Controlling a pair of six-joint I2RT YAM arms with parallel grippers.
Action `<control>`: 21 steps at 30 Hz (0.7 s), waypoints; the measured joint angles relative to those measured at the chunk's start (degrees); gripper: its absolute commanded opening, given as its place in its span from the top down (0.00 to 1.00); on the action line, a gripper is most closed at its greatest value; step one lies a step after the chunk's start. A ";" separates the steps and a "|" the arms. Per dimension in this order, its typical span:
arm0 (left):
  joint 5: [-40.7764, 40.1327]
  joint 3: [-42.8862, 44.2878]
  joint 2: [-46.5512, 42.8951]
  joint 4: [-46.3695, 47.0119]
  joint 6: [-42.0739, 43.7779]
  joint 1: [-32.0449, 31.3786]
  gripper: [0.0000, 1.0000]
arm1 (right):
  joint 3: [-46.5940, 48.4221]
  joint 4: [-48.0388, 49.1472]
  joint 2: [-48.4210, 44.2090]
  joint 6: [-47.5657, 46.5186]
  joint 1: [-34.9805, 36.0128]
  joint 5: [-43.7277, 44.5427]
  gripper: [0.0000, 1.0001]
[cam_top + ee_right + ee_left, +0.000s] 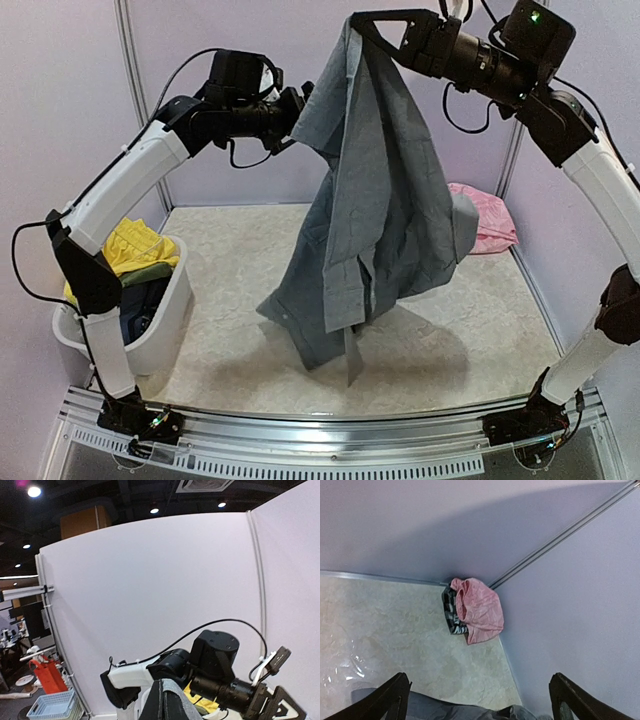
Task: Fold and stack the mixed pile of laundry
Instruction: Pass from the left arm to the right, then pick up the crumpled shirt from the center of the board.
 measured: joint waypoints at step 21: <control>-9.68 -50.18 -38.05 -14.21 17.14 -8.13 0.19 | -1.70 -14.69 -6.12 -8.76 0.17 46.12 1.00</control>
